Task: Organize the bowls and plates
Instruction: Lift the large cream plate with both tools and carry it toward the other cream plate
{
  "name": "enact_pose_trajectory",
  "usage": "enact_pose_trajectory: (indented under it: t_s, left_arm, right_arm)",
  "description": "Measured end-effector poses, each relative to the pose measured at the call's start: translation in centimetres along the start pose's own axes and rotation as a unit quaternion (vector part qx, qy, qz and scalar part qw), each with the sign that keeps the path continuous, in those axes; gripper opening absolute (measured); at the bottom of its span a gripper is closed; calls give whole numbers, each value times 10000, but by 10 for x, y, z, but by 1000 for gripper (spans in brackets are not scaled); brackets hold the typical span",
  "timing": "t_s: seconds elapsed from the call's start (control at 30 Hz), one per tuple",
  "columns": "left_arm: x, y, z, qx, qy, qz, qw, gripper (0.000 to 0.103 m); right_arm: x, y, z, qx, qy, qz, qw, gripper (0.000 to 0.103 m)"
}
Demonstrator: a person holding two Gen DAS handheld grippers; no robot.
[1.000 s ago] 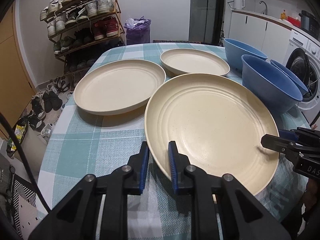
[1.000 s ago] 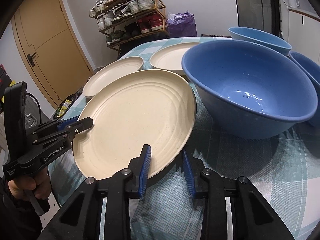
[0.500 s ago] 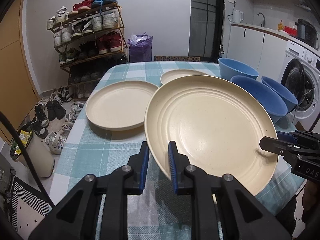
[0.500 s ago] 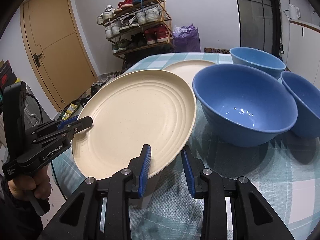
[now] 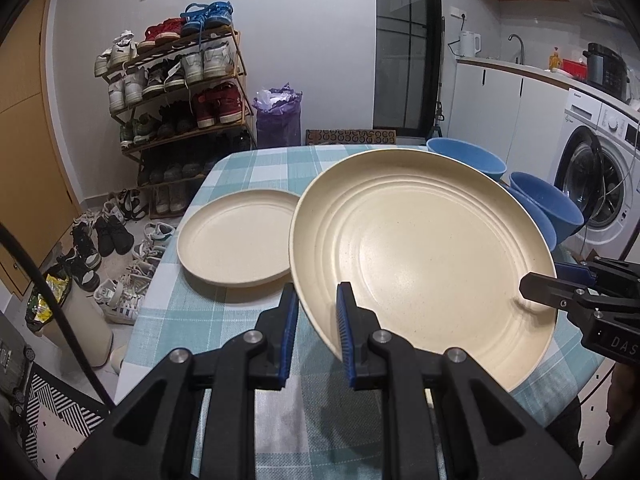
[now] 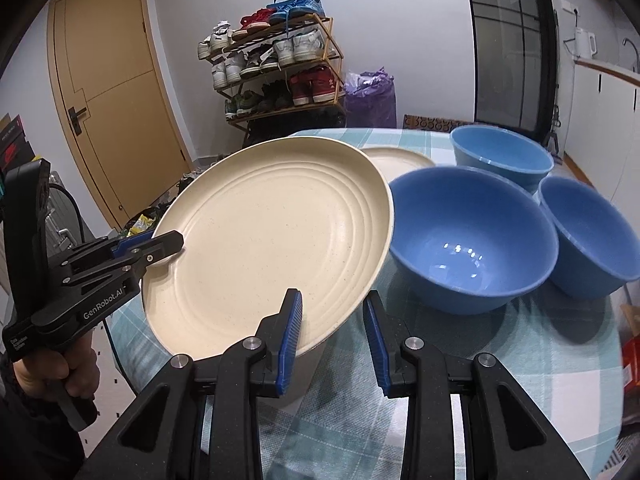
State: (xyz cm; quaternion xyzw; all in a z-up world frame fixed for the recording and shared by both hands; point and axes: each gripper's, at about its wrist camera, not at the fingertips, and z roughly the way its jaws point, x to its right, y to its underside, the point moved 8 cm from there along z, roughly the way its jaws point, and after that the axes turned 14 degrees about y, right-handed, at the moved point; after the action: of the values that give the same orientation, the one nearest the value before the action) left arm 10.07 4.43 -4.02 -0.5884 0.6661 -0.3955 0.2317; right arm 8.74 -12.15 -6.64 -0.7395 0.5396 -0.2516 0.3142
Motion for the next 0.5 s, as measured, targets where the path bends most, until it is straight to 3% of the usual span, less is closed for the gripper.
enact_pose_trajectory:
  t_s: [0.5]
  left_arm:
    - [10, -60, 0, 233, 84, 14, 9997, 17]
  right_arm:
    - [21, -60, -14, 57, 167, 9, 9998, 32]
